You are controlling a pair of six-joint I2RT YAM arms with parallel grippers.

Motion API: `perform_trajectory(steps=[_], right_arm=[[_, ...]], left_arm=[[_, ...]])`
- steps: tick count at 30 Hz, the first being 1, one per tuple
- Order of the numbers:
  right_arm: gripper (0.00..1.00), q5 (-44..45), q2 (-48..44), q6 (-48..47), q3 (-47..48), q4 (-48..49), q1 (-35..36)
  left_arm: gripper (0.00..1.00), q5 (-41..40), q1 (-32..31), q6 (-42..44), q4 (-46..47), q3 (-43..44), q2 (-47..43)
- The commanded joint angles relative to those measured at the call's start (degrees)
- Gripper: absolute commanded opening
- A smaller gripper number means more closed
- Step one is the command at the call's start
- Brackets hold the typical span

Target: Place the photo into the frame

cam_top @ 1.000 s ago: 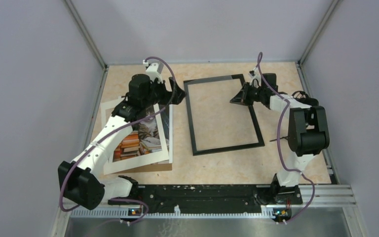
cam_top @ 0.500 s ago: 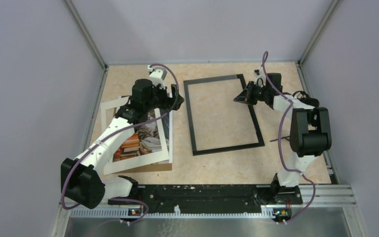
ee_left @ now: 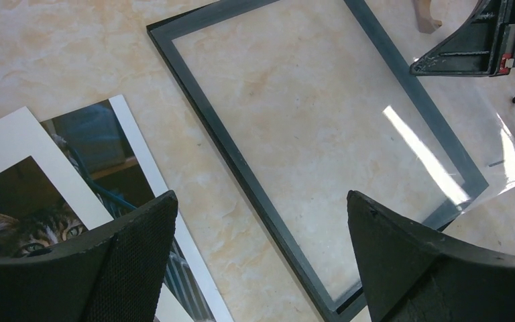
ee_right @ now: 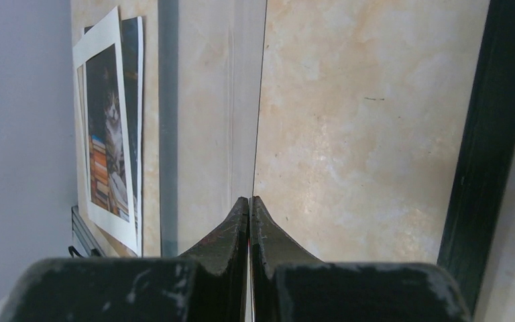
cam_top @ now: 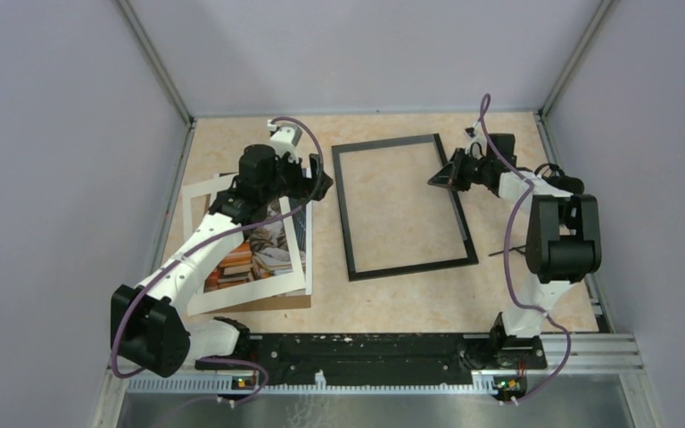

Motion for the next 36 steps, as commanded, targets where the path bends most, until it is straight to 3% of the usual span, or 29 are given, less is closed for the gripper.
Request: perform_trajectory(steps=[1, 36], right_arm=[[0.0, -1.1, -2.3, -2.1, 0.0, -0.6, -1.8], [0.0, -1.5, -0.2, -1.6, 0.6, -4.7, -1.0]], left_arm=[[0.98, 1.1, 0.5, 0.1, 3.3, -0.4, -0.5], [0.98, 3.0, 1.5, -0.9, 3.6, -0.9, -0.4]])
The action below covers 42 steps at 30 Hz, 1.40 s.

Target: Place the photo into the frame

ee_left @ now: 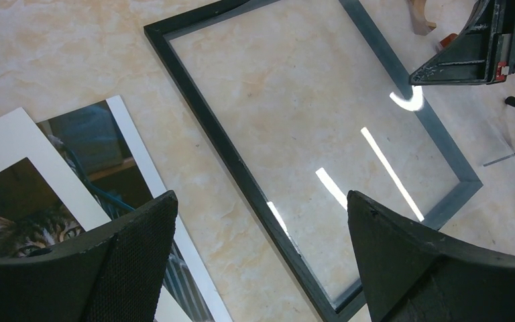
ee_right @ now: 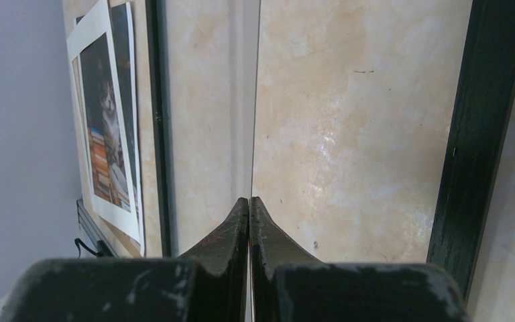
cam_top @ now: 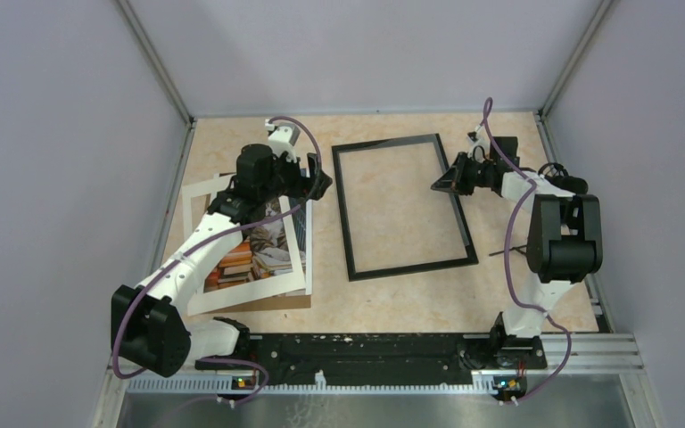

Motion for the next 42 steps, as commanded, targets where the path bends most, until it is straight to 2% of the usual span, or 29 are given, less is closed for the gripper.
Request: perform_trajectory(steps=[1, 15, 16, 20, 22, 26, 35, 38, 40, 42], right_arm=[[0.0, -0.5, -0.3, -0.3, 0.4, -0.3, 0.3], [0.0, 0.4, 1.8, 0.5, 1.6, 2.4, 0.5], [0.02, 1.0, 1.7, 0.2, 1.9, 1.8, 1.2], [0.41, 9.8, 0.4, -2.8, 5.2, -6.4, 3.6], [0.67, 17.1, -0.3, -3.6, 7.6, -11.8, 5.0], [0.98, 33.9, -1.6, -5.8, 11.7, -21.2, 9.7], [0.99, 64.8, -2.9, -9.3, 21.4, -32.8, 16.9], [0.99, 68.9, -2.9, -9.9, 25.6, -36.2, 17.4], [0.99, 70.0, -4.4, -11.4, 25.6, -34.9, 19.6], [0.99, 65.0, -6.5, -11.0, 24.9, -31.7, 21.6]], left_arm=[[0.98, 1.3, 0.4, -0.7, 2.8, -0.6, -0.4], [0.98, 2.1, 0.7, -1.1, 3.1, -0.9, -0.6], [0.98, 2.1, 0.7, -1.1, 3.0, -0.9, -0.6], [0.98, 2.2, 0.8, -1.1, 3.0, -1.0, -0.9], [0.98, 2.3, 0.9, -1.2, 3.0, -1.0, -1.0], [0.98, 2.4, 1.1, -1.3, 3.0, -1.2, -1.4], [0.98, -4.4, 1.3, -1.3, 1.3, -2.1, -3.2], [0.98, -6.9, 1.2, -1.6, -0.1, -1.9, -3.6], [0.98, -10.5, 1.2, -2.8, -1.7, -1.6, -4.2], [0.98, -16.6, 1.3, -5.0, -5.2, -0.9, -4.4]])
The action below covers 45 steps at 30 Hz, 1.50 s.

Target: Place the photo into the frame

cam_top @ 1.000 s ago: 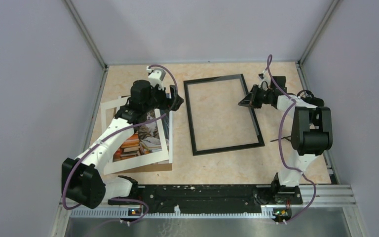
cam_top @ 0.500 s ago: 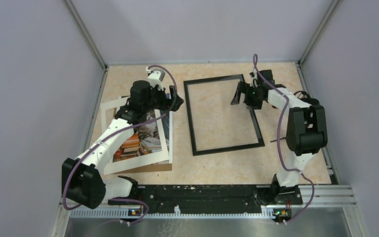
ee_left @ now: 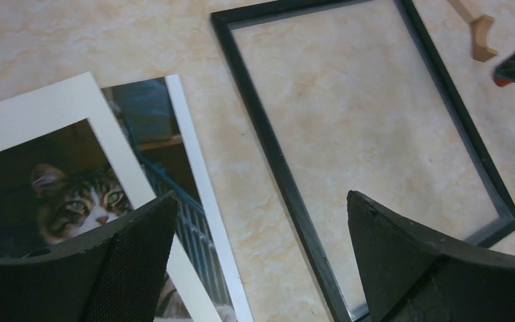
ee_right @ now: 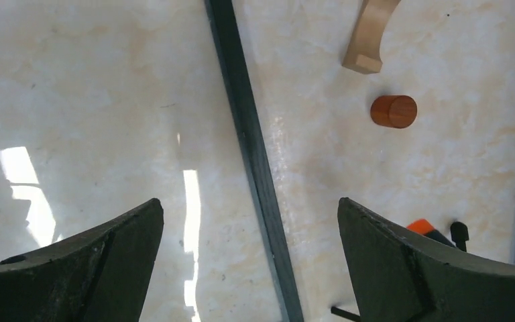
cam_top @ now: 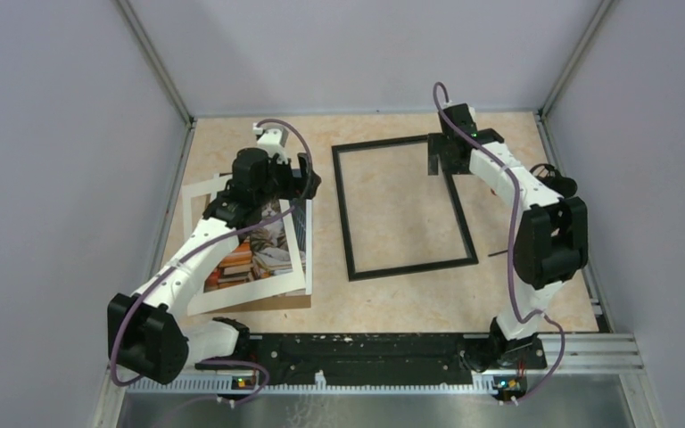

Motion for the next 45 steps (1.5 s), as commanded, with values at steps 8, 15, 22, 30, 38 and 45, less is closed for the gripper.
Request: perform_trajectory(steps=[8, 15, 22, 30, 38, 45], right_arm=[[0.98, -38.3, -8.1, 22.4, -12.1, 32.1, 16.9], [0.81, -39.1, -4.6, 27.8, -15.9, 33.6, 24.1], [0.88, -5.5, -17.6, 14.1, -22.0, 2.0, 20.9], [0.88, -16.9, -38.2, 15.8, -39.6, 0.2, 5.0], [0.76, -20.1, -37.0, 16.2, -42.6, 2.3, 2.9], [0.74, -22.5, -34.8, 16.8, -44.8, 4.4, 2.9]], left_arm=[[0.98, -10.2, 14.2, -18.9, -18.5, -6.4, -3.3], [0.98, -0.6, 19.6, -22.9, -17.3, -16.8, -8.3], [0.98, 9.5, 19.6, -19.9, -16.8, -17.6, -8.5], [0.98, 20.3, 15.6, -18.5, -11.5, -18.7, -7.5], [0.98, 23.2, 10.1, -17.4, -8.7, -17.1, -9.0], [0.98, 22.7, 6.3, -18.4, -7.3, -16.1, -8.9]])
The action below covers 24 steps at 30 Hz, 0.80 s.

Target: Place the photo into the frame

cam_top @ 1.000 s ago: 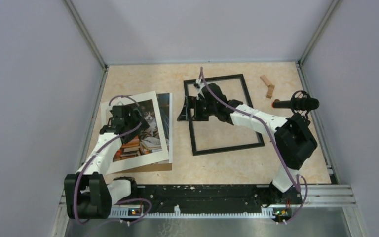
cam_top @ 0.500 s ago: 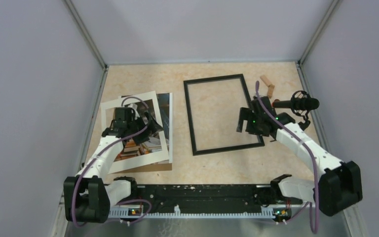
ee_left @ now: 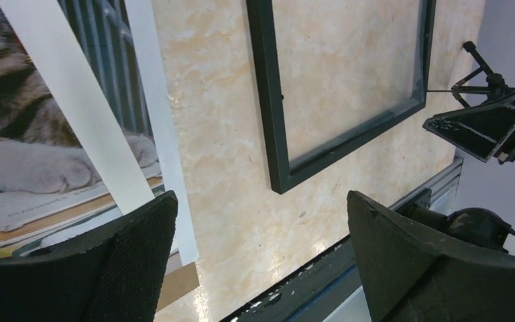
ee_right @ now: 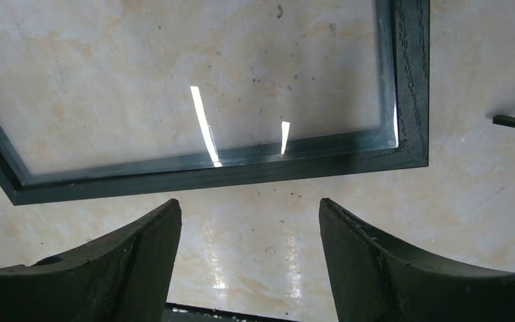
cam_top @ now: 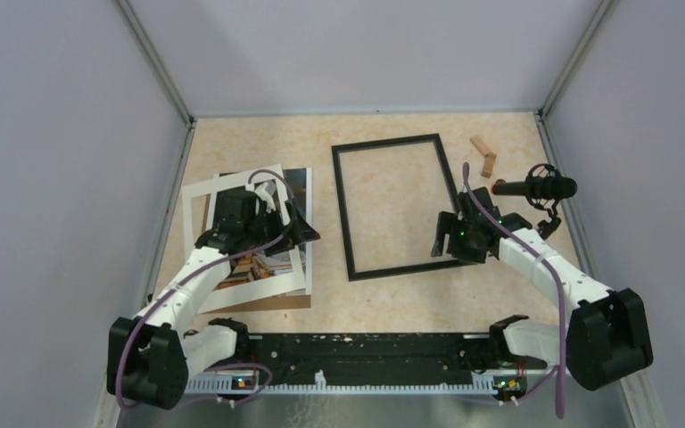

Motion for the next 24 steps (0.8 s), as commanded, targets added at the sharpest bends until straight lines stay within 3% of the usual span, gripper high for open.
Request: perform_trajectory(steps=[1, 8, 24], right_arm=[[0.73, -1.9, 0.8, 1.0, -1.3, 3.2, -0.2], [0.72, -2.1, 4.5, 1.1, -3.2, 8.6, -0.2], [0.71, -0.9, 9.8, 1.5, -3.5, 15.0, -0.2]], left_arm=[[0.98, 1.3, -2.5, -0.3, 4.4, 2.2, -0.2], [0.98, 1.3, -8.1, -2.7, 8.0, 2.0, 3.3], [0.98, 1.1, -8.6, -2.1, 8.6, 2.2, 4.9]])
